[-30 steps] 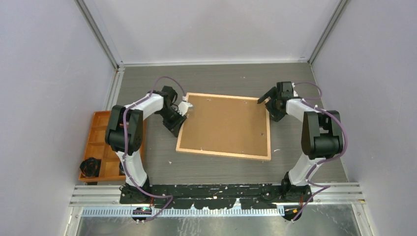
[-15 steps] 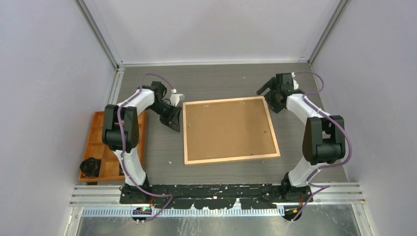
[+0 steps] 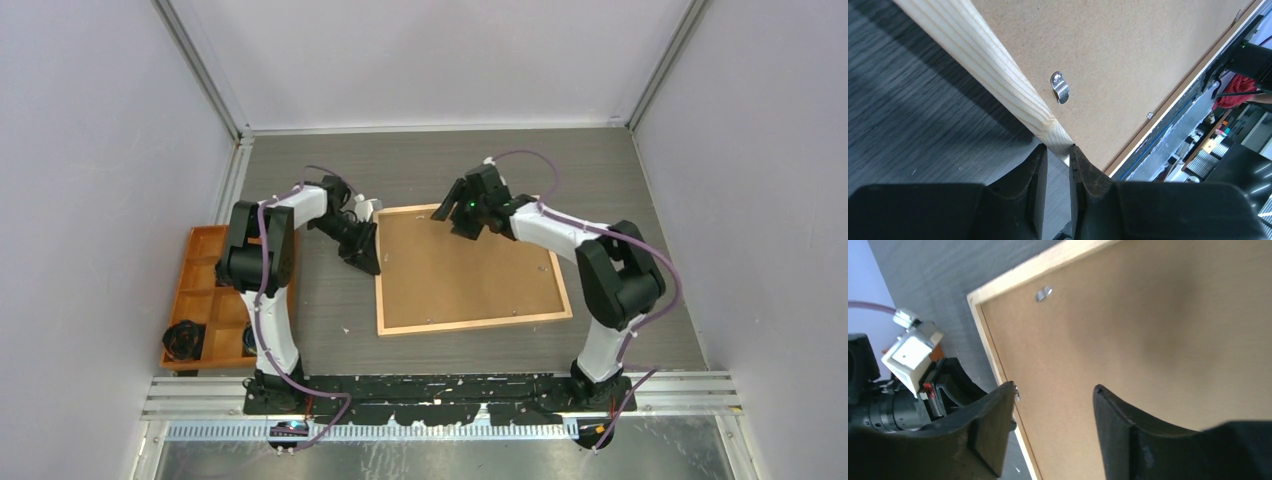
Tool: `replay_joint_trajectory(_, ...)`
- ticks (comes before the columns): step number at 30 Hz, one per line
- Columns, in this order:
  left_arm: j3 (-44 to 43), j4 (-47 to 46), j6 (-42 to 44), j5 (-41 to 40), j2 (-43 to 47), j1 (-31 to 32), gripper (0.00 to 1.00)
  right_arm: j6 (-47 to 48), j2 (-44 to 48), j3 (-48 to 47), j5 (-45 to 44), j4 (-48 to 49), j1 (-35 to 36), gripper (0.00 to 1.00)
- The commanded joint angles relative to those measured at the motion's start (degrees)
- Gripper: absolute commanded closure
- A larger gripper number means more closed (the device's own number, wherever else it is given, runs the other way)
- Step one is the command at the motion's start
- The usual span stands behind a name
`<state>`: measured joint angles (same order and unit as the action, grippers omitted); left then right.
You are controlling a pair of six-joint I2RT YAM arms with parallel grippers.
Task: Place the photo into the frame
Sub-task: Adjust the photo frame at the center of the board, then install the photo frame at the center of the board.
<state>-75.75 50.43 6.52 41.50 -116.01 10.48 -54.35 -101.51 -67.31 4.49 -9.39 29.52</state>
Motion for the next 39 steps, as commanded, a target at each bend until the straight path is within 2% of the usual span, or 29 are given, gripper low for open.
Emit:
replay_joint_trajectory(1,1.4,-4.6,-1.0,-2.0,0.1,0.1,0.81,-4.3,-5.5,-5.1,3.4,5.5,4.2,0.43)
replay_joint_trajectory(5,2.0,-5.4,-1.7,-2.0,0.2,0.1,0.85,-5.7,-10.7,-9.0,4.9,6.0,7.7,0.53)
replay_joint_trajectory(8,2.5,-5.9,-2.0,-2.1,0.3,0.1,0.86,-6.3,-13.7,-11.3,6.0,6.0,9.5,0.57)
replay_joint_trajectory(15,2.4,-6.0,-2.0,-2.6,0.9,0.1,0.89,-7.6,-18.9,-14.5,8.5,6.0,12.4,0.58)
replay_joint_trajectory(27,2.5,-6.1,-1.7,-3.8,1.6,0.1,0.92,-9.5,-21.8,-15.9,10.8,6.3,13.5,0.6)
replay_joint_trajectory(39,2.4,-6.1,-1.5,-4.3,1.8,0.1,0.93,-9.2,-19.7,-13.4,10.0,4.8,14.2,0.62)
